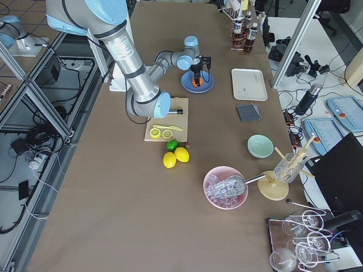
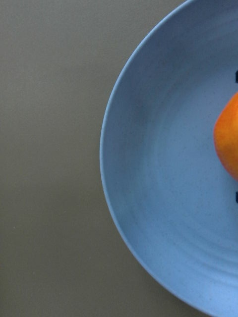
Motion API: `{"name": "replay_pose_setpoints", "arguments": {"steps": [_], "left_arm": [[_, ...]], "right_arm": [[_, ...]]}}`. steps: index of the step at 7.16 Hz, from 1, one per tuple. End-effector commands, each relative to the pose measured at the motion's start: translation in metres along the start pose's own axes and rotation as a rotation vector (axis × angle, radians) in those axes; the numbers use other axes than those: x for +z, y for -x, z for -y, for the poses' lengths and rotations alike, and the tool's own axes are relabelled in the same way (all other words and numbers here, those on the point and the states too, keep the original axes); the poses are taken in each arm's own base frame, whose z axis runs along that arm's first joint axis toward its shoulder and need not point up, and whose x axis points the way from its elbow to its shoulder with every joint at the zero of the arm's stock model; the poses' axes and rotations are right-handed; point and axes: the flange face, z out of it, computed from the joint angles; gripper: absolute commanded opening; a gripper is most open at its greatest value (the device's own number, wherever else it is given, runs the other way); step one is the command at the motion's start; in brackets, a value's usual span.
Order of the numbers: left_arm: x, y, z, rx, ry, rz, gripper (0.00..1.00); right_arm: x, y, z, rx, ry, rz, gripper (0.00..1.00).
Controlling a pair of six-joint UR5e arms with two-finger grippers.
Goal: Pick orange to plate
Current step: 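Lower the orange onto the blue plate and open the right gripper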
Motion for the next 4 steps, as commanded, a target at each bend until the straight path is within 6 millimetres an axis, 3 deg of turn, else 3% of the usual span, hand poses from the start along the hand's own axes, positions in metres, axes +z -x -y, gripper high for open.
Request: {"name": "replay_pose_setpoints", "arguments": {"steps": [1,2,3,4], "left_arm": [[0.001,0.007,0.0,-0.011,0.007,-0.002,0.98],[0.002,0.009,-0.001,-0.011,0.008,-0.004,0.98],[0.004,0.01,-0.003,-0.013,0.012,-0.002,0.98],[0.005,0.016,-0.012,-0.017,0.021,0.004,0.98]], "right_arm": [[-0.003,0.013,-0.005,0.03,-0.001,0.02,0.99],[-0.008,0.016,-0.005,0.046,-0.001,0.028,1.0],[-0.031,0.004,0.017,0.04,-0.016,0.044,1.0],[-0.071,-0.012,0.045,0.0,-0.01,0.025,1.0]]}}
